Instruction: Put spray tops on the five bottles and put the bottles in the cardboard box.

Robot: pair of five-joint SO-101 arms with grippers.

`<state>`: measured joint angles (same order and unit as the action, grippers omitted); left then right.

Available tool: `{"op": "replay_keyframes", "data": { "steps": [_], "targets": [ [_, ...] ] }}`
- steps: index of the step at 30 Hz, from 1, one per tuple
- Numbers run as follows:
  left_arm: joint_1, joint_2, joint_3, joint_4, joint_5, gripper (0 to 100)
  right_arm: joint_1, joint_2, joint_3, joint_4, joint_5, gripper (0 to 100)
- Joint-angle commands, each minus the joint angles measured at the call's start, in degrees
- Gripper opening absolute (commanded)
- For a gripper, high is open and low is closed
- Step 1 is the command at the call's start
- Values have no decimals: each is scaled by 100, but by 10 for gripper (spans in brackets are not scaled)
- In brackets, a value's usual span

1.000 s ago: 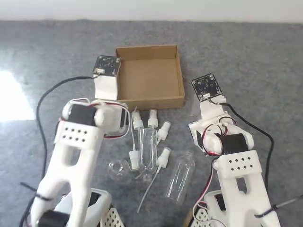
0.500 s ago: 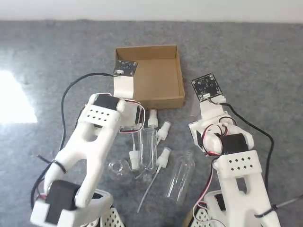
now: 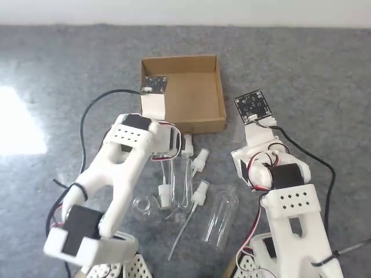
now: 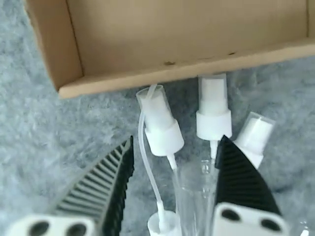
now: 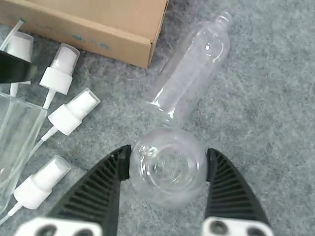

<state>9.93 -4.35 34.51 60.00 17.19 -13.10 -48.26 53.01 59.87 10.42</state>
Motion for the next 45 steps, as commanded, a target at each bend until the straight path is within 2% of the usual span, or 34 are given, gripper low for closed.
{"op": "replay_keyframes", "data": {
  "steps": [1,5,11,16,22,29,41,45],
  "targets": [
    [26,185,-303,-299,88,254,57,13,-70,-75,-18,122],
    [26,396,-303,-431,88,245,57,13,-70,-75,-18,122],
    [26,668,-453,-422,70,156,57,22,-70,-66,-18,122],
    [-26,862,-479,-396,62,152,57,22,-70,-66,-18,122],
    [-26,686,-479,-229,44,103,66,13,-70,-66,-18,122],
    [-141,281,-400,-141,-352,36,66,4,-70,-40,-18,122],
    [-246,-730,-233,158,-360,39,66,-13,-70,4,-18,122],
    [-229,-782,-84,176,-334,144,66,-13,-70,4,-18,122]
  ]
}}
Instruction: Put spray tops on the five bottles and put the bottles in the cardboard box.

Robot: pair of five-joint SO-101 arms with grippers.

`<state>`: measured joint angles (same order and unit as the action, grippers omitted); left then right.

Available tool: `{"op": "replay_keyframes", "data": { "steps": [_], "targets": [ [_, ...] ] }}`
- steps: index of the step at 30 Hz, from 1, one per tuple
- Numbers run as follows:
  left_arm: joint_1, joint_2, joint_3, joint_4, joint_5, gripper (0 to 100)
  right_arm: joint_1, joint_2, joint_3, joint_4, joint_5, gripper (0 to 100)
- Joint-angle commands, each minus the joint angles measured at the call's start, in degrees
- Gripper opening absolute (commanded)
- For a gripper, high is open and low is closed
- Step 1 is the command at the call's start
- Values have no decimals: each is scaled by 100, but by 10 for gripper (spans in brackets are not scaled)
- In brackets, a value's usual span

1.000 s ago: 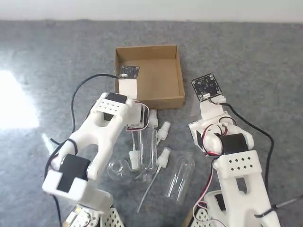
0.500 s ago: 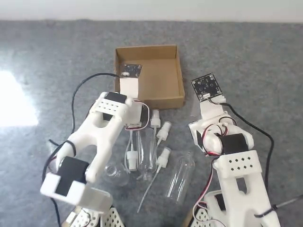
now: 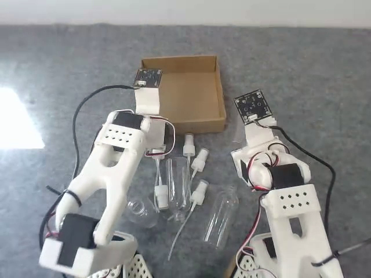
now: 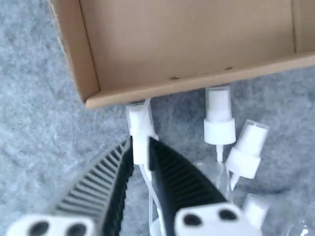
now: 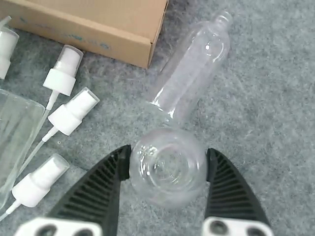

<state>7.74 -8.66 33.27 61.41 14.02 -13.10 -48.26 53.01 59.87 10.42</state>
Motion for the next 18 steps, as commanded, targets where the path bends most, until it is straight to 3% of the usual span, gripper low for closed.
{"op": "replay_keyframes", "data": {
  "steps": [1,4,12,18],
  "targets": [
    [-18,-316,92,35,-9,182,66,-13,-70,4,-18,122],
    [-18,-149,189,35,0,246,66,-13,-70,4,-18,122],
    [-62,993,-233,9,0,246,66,-13,-70,4,-18,122],
    [-484,1530,-681,35,-18,207,66,-13,-70,4,-18,122]
  ]
}}
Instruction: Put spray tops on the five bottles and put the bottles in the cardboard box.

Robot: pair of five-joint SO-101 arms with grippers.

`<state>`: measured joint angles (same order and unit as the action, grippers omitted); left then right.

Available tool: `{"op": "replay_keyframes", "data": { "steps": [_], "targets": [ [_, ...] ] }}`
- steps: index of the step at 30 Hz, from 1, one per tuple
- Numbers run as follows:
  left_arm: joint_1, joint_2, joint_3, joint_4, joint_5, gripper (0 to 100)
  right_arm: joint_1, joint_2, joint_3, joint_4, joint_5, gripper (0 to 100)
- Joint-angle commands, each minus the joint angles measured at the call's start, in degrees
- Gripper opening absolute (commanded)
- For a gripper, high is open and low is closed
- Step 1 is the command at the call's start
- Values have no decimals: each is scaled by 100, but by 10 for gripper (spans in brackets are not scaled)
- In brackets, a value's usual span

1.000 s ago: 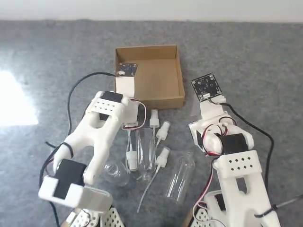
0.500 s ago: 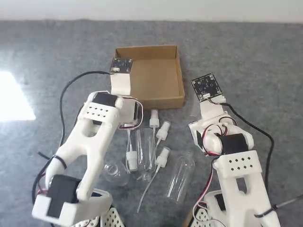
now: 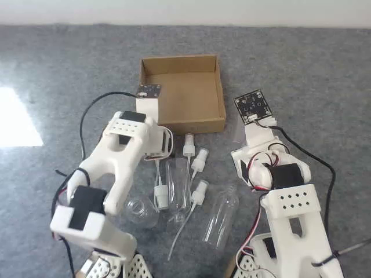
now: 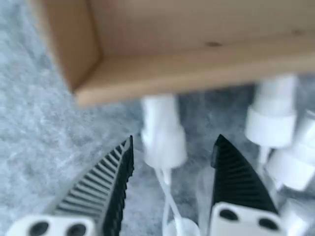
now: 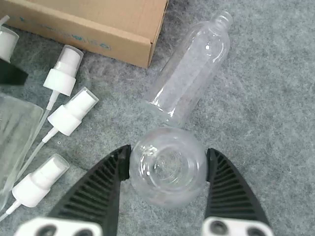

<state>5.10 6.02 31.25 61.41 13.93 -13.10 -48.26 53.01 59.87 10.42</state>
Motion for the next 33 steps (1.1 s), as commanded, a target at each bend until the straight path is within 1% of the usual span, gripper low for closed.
{"op": "replay_keyframes", "data": {
  "steps": [1,4,11,16,20,22,25,30,33],
  "targets": [
    [-246,88,-514,35,-9,184,66,-13,-70,4,-18,122],
    [-211,97,-523,35,-18,140,66,-13,-70,4,-18,122],
    [-202,97,-532,26,-26,108,66,-13,-70,4,-18,122],
    [-97,105,-505,141,-26,117,66,-13,-70,4,-18,122],
    [-18,158,-479,299,-9,164,66,-13,-70,4,-18,122],
    [-26,220,-488,290,-9,158,66,-13,-70,4,-18,122],
    [-26,343,-541,290,-35,132,66,-13,-70,4,-18,122],
    [-26,360,-796,325,-35,36,84,-13,-70,13,-18,122],
    [-26,360,-998,475,-35,13,207,-13,-79,4,-18,122]
  ]
}}
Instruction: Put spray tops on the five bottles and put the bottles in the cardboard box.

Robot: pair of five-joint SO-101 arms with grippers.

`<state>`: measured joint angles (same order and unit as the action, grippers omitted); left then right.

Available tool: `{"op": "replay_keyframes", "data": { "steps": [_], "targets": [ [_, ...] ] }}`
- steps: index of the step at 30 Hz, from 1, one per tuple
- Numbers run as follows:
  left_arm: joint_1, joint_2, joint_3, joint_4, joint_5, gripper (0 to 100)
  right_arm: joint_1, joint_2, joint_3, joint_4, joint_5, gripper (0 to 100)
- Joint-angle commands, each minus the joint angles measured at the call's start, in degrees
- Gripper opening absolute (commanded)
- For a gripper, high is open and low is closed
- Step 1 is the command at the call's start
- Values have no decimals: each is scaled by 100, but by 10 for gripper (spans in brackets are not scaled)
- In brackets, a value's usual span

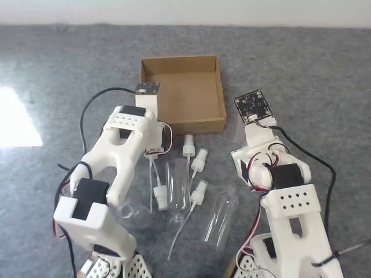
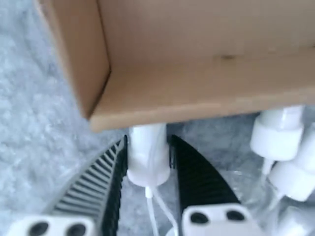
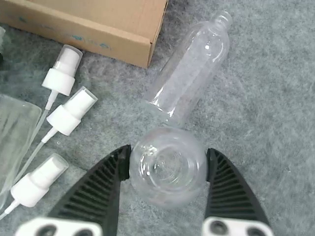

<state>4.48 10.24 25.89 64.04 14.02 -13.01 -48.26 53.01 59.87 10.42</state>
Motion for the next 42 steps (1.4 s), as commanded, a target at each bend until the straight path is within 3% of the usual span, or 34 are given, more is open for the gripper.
{"op": "replay_keyframes", "data": {
  "steps": [1,11,18,33,42],
  "targets": [
    [35,-62,-576,316,-44,13,215,-13,-88,4,-18,122],
    [44,-114,-1358,853,-26,13,207,-13,-88,-4,-18,122],
    [211,-1169,-1393,1187,-18,13,224,-13,-88,-22,-18,122],
    [246,-2154,-1420,1160,-18,13,224,-13,-88,-13,-18,122],
    [211,-3613,-1420,1116,9,13,224,-268,-149,13,-44,122]
  ]
}}
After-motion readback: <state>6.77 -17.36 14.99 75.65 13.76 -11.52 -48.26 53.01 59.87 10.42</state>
